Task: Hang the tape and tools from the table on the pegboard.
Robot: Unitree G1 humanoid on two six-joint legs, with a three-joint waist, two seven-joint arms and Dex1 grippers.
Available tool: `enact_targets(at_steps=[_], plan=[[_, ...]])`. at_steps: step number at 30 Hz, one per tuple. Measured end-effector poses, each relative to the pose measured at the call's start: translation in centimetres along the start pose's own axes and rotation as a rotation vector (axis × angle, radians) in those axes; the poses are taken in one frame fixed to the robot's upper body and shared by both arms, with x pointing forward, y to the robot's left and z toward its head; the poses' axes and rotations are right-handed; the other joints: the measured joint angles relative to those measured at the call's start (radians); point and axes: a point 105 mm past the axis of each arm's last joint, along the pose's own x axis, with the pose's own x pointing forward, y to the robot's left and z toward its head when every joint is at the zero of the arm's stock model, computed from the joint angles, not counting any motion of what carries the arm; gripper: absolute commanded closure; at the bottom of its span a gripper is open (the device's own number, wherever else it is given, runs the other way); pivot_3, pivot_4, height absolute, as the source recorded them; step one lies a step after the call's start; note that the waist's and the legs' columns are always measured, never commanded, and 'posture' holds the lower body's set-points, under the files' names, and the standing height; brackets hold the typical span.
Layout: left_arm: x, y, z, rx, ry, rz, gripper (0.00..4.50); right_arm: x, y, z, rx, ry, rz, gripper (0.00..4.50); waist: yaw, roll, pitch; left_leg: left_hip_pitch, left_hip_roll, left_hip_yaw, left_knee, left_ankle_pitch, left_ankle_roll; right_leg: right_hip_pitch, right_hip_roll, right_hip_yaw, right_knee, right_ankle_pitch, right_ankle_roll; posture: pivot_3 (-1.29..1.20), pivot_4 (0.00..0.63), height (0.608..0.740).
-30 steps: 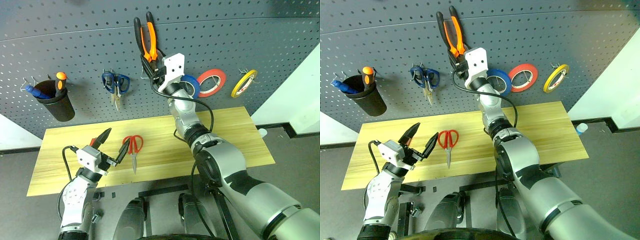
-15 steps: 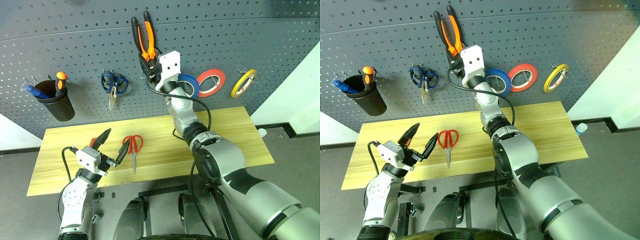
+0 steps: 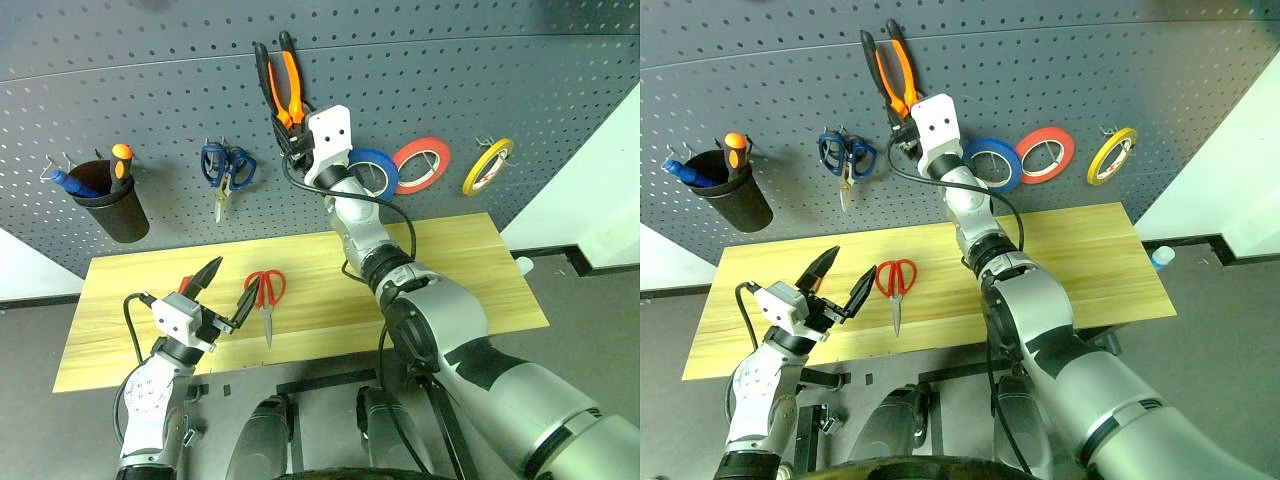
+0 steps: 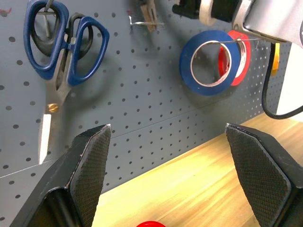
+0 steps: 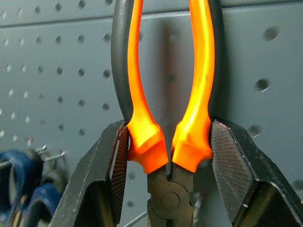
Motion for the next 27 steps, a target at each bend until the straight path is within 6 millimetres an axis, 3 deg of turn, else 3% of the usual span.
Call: enact_targets(at_steps=[4,16,21,25,27], plan=[[0.0,0.0,0.0,0.001,-0.001,0.000,0.47,-0.4,0.0,-0.8,0.018,0.028,0.016,0.05,0.000,0.000,0.000,0.000,0.000,0.000,0.000,0.000,0.000,0.000,0.000,0.000,0.000,0.000,0.000,0.11,0.163,0.740],[0.5,0.5,0.6,0.003,-0.027,0.003,0.47,-2.8,0.1,1.3,-0.198,-0.187,0.115,0.05,-0.004,0.000,0.000,0.000,0.000,0.000,0.000,0.000,0.000,0.000,0.000,0.000,0.001,0.000,0.001,0.03,0.140,0.740],[-0.6,0.8,0.9,-0.010,-0.026,0.033,0.47,-5.3,1.7,3.4,-0.301,-0.380,0.212,0.05,-0.005,-0.001,-0.001,0.000,0.000,0.001,0.001,0.000,0.000,0.000,0.000,0.002,0.002,0.000,0.001,0.01,0.131,0.740],[-0.9,1.0,1.0,-0.018,-0.024,0.053,0.47,-7.2,2.3,4.4,-0.342,-0.444,0.268,0.05,-0.002,-0.002,-0.002,0.001,0.000,0.001,0.003,0.000,-0.001,0.000,0.000,0.002,0.004,0.000,0.000,0.02,0.131,0.740],[-1.2,0.9,0.8,-0.030,-0.006,0.089,0.47,-9.2,2.7,4.8,-0.364,-0.452,0.328,0.05,-0.001,-0.004,-0.003,0.001,0.000,0.001,0.003,0.000,-0.001,0.001,0.000,0.002,0.004,0.000,0.000,0.02,0.132,0.740]])
